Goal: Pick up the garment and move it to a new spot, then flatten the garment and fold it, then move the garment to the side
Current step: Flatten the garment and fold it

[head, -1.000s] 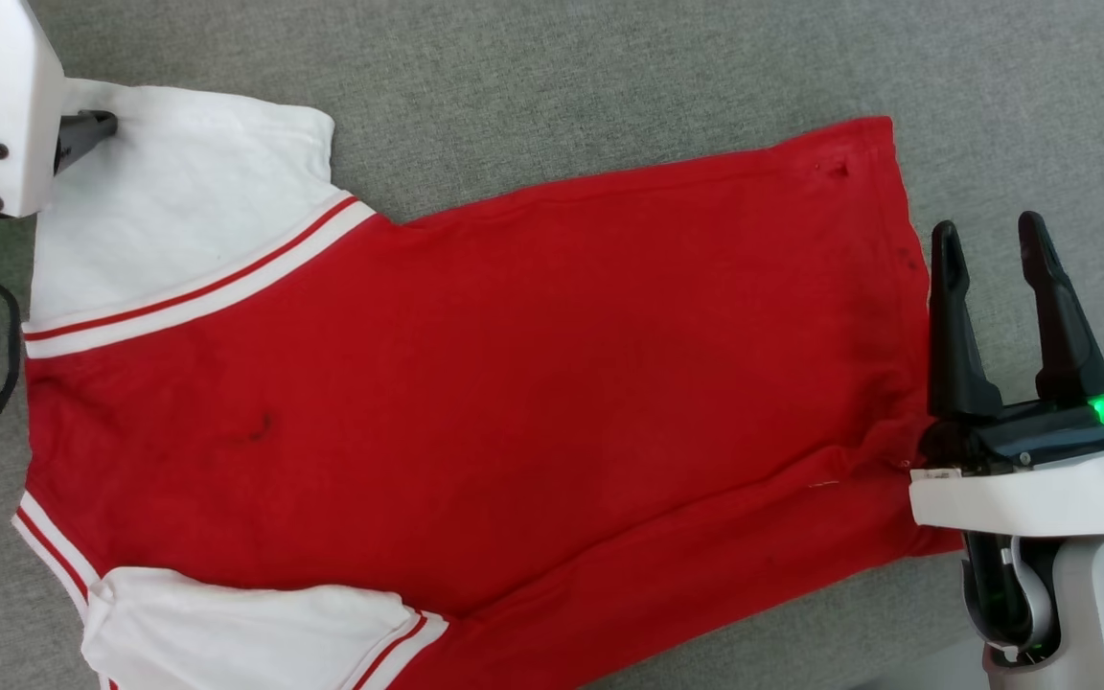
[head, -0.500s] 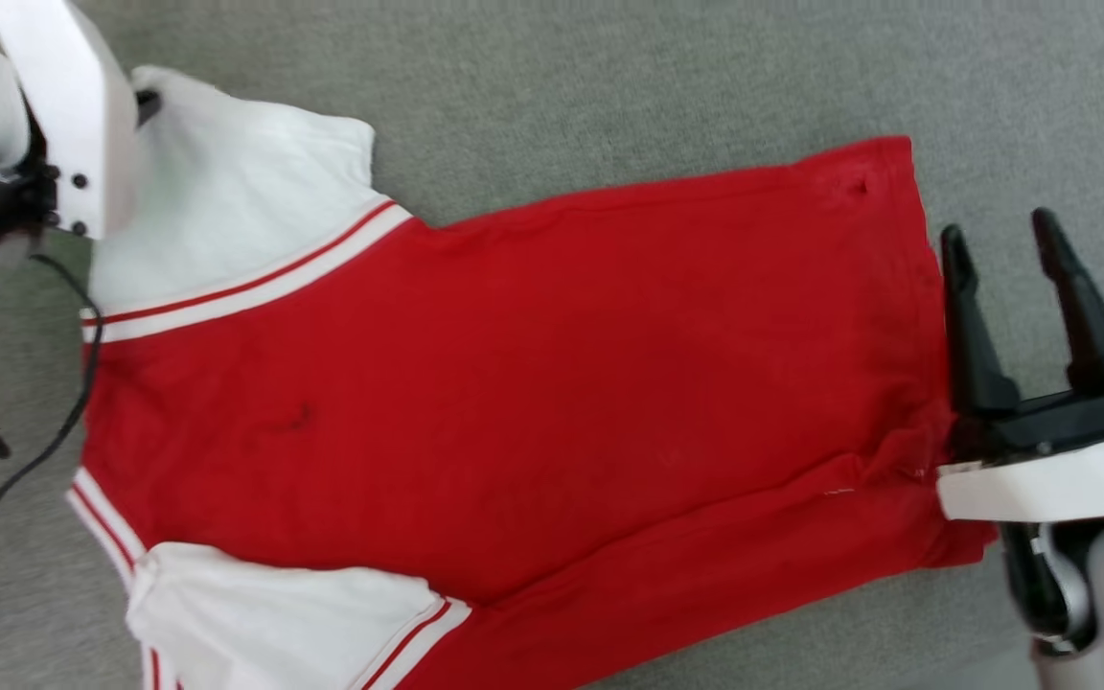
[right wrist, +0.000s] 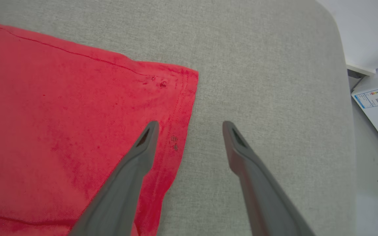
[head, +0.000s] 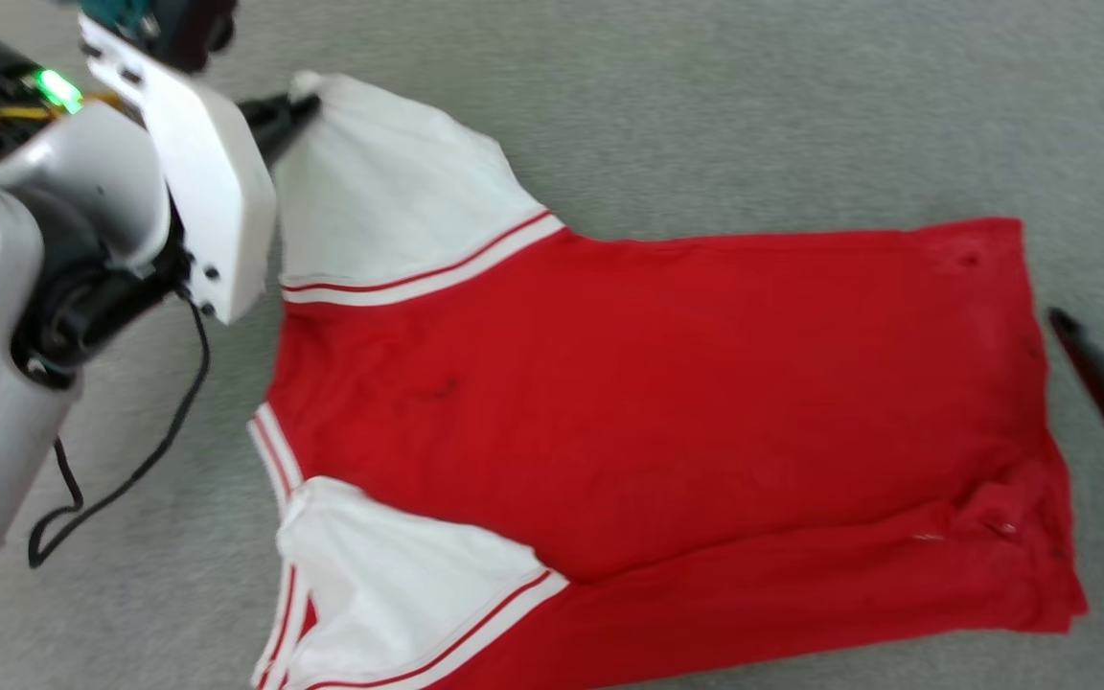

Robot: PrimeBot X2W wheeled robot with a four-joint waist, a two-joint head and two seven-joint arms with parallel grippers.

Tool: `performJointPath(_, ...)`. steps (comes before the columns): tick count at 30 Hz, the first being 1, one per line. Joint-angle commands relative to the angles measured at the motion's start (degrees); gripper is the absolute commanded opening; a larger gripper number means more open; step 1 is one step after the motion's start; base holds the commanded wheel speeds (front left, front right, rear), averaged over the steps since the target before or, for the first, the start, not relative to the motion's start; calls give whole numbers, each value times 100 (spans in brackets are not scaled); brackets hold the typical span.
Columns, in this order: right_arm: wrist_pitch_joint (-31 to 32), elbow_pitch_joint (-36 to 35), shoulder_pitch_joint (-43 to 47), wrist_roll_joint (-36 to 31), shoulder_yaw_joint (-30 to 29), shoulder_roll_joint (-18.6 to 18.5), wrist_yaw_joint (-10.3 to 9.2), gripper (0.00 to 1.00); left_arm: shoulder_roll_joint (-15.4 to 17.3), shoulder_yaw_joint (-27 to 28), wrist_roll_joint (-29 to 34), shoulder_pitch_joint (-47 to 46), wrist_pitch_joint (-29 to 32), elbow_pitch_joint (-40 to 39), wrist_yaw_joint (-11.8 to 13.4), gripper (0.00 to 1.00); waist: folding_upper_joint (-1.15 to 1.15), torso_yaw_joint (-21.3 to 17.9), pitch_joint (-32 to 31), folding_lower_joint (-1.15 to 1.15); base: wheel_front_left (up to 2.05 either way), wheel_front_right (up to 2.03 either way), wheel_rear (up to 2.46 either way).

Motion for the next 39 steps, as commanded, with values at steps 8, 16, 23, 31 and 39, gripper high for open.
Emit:
performJointPath(8, 2351, 297, -864, 145, -233, -268, -6, 100, 54, -45, -103, 475, -433, -854, 6, 0, 0, 733, 49, 0, 0, 0, 0)
performJointPath(16, 2732, 1070, -1342, -111, -154, -355, -6, 100, -49, -166, 50, 675, -649, -1463, 93, 0, 0, 1076, 273, 0, 0, 0, 0)
performJointPath(23, 2465, 1925, -1336, -111, 180, -126, -5, 47, -6, -213, 109, 976, -824, -1741, 184, 0, 0, 1165, 298, 0, 0, 0, 0)
performJointPath(31, 1875, 2256, -1391, 12, 336, -263, -6, 0, 38, -226, 102, 1295, -1015, -1750, 285, 0, 0, 1198, 142, 0, 0, 0, 0)
performJointPath(39, 1188, 2130, -1269, 336, 140, -410, -6, 0, 112, -241, 60, 1757, -1222, -1643, 416, 0, 0, 1103, -600, 0, 0, 0, 0)
